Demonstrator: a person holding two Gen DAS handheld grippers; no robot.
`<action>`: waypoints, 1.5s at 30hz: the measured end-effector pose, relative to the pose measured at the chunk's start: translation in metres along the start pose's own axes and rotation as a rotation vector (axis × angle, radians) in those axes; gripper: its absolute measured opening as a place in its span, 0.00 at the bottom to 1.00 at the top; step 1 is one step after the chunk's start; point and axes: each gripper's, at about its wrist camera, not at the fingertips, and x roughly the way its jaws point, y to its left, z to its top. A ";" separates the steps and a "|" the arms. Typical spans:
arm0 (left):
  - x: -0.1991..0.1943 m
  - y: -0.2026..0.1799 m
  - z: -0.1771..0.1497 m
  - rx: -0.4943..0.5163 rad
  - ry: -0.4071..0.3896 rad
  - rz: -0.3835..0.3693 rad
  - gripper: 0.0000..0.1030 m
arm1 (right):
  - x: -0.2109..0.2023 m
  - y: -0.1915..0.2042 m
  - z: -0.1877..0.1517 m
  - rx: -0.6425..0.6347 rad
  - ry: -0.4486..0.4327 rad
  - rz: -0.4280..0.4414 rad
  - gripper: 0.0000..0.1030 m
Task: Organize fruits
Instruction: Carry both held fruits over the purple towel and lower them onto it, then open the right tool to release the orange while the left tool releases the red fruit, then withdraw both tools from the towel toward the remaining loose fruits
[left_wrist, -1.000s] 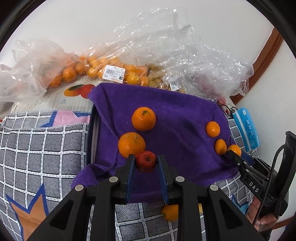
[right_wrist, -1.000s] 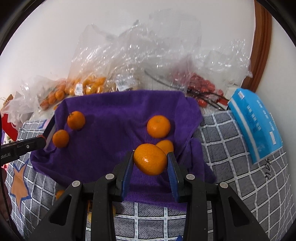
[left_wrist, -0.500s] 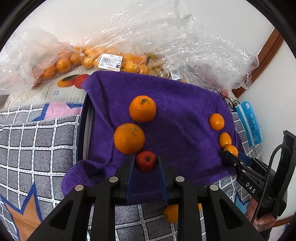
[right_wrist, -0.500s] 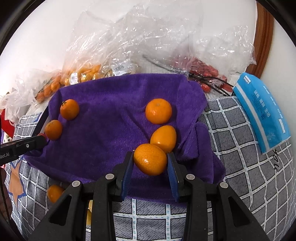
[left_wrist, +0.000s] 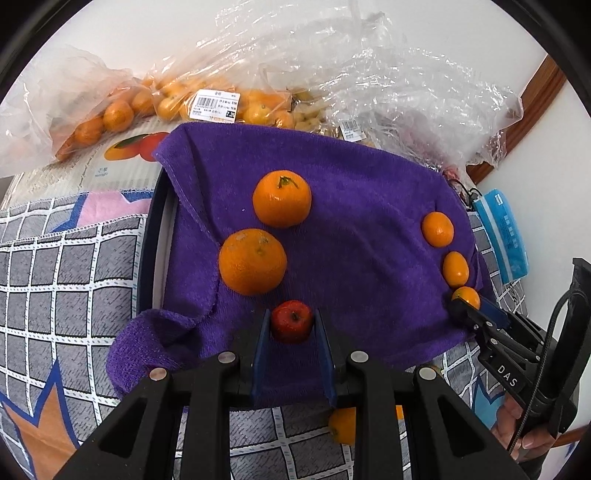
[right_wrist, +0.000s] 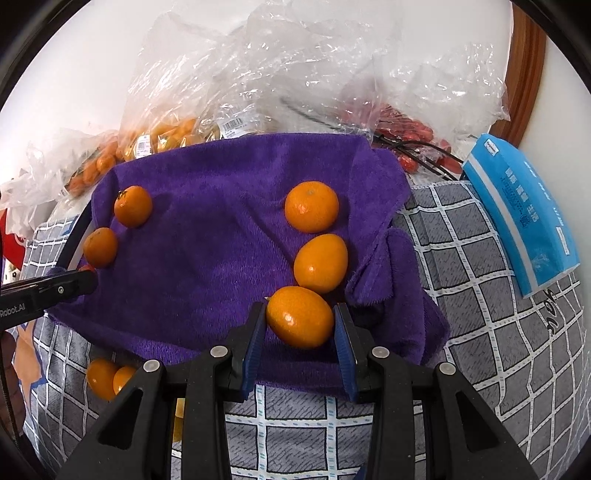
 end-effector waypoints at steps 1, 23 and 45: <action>0.000 0.000 0.000 -0.001 0.002 -0.002 0.23 | -0.001 0.000 -0.001 0.001 -0.001 -0.001 0.36; -0.018 0.003 -0.004 -0.010 -0.006 -0.027 0.35 | -0.046 0.008 -0.008 0.027 -0.086 -0.003 0.49; -0.061 0.039 -0.044 -0.052 -0.052 -0.006 0.35 | -0.032 0.061 -0.046 -0.047 0.036 0.107 0.37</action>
